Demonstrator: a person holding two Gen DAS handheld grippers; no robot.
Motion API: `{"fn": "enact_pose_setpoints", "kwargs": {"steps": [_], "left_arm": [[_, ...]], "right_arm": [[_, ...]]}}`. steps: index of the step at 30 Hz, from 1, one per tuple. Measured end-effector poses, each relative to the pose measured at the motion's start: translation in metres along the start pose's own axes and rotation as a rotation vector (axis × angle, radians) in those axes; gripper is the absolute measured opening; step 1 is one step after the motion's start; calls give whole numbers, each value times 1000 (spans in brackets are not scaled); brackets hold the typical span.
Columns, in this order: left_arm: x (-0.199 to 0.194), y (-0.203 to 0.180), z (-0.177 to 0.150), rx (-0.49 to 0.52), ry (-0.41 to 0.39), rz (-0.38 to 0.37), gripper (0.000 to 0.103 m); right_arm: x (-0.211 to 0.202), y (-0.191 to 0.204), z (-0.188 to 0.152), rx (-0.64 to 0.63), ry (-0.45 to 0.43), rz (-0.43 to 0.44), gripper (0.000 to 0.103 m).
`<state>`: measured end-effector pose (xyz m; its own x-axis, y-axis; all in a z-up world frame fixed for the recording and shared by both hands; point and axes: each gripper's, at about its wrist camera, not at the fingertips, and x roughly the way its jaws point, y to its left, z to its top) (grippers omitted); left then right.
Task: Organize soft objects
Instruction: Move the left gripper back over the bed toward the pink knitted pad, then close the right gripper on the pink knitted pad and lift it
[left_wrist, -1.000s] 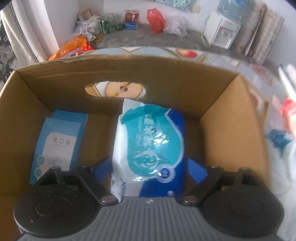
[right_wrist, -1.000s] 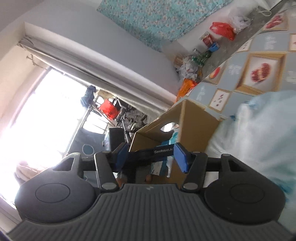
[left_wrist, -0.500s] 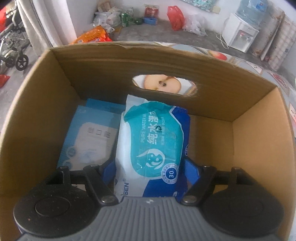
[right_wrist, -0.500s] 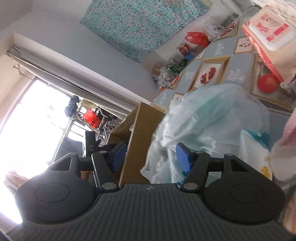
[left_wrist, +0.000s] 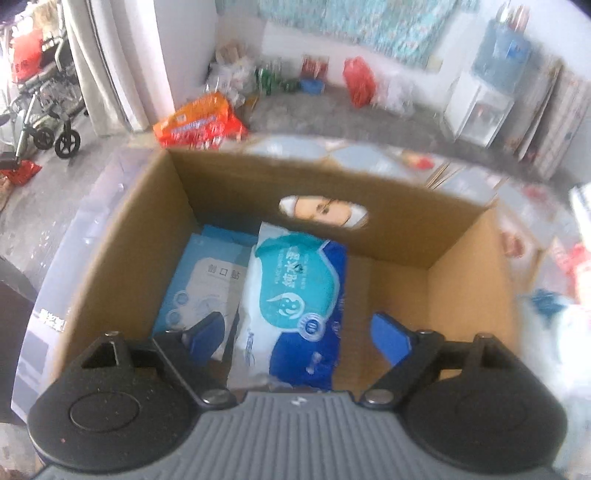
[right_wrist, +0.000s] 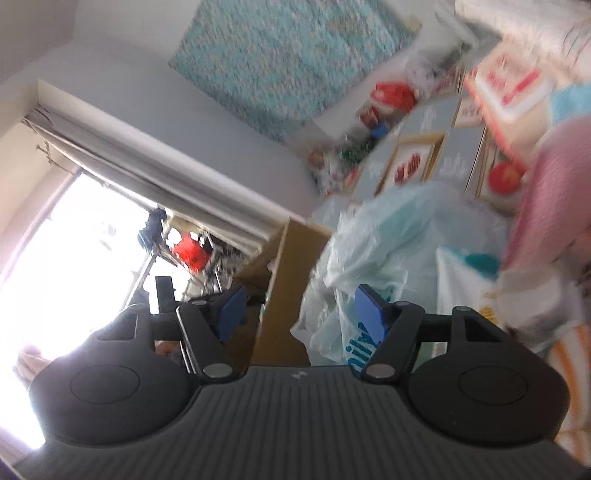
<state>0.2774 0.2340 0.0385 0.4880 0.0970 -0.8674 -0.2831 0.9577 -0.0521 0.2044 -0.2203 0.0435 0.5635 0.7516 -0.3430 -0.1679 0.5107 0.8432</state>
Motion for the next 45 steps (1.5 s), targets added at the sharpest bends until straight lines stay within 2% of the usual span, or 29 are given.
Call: {"fn": "enact_pose_setpoints", "kwargs": {"steps": [6,9,12,18,21,25,29,32,34,37,41,44,45], "left_arm": [[-97,-16,-40,72,-153,-151,95],[-134,-35,-65,108,-222,-238,97],[-156,-58,-92,156,-250,-318,97],[-172,-122,-145,289,-258,-429,97],[-172,-158,-166,362,-277,-454,97],[-156,-217,-179,493,-286,-440,97],[-135,-273,-189,629,-315,-423,97],[-118,-307,-195,697,-364,-426,96],[-103,-328,-195,720,-377,-428,94],[-83,-353,-194,752,-368,-430,90],[-56,-375,-187,752,-299,-431,86],[-41,-379,-184,737,-253,-440,74],[-39,-379,-182,732,-246,-445,64]], "right_arm": [[-67,7,-1,-56,-154,-32,73],[-89,1,-4,-51,-196,-45,74],[-103,-9,-9,-26,-216,-45,75],[-122,-25,-20,-4,-217,-22,75],[-129,-31,-22,9,-225,1,75],[-139,-42,-22,35,-260,11,75],[-144,-58,-19,83,-309,-15,74],[-135,-67,-7,124,-330,-52,69],[-124,-75,4,163,-318,-82,63],[-107,-89,17,205,-306,-123,59],[-89,-105,27,250,-287,-169,58],[-79,-118,29,286,-261,-188,59],[-76,-121,29,298,-255,-191,60]]}}
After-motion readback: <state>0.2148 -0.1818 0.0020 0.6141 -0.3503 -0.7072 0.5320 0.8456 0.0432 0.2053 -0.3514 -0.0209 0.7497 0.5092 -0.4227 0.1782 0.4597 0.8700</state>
